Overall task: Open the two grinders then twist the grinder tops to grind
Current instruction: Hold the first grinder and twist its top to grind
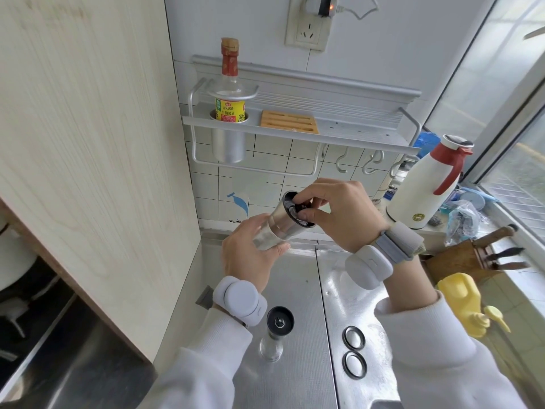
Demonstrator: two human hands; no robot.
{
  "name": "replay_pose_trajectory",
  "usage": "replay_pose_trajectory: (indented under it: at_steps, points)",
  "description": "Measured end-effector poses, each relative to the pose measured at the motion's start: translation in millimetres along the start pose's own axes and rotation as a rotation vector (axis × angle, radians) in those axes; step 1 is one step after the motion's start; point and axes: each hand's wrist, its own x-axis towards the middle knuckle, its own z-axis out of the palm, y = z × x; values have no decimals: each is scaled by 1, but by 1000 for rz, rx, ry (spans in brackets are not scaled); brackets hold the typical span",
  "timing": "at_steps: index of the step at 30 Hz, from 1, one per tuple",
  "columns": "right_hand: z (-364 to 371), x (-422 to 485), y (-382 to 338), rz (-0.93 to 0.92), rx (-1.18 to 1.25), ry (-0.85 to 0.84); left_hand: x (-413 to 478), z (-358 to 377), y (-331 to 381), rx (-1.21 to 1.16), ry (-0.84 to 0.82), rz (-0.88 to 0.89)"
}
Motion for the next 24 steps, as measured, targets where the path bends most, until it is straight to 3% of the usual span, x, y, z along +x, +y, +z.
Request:
replay_pose_trajectory:
  at_steps: [14, 24]
  points:
    - [-3, -1, -2, 55, -31, -17, -1, 0, 1, 20, -8, 25]
    - [-8, -5, 2, -5, -51, -69, 0, 1, 0, 30, -20, 17]
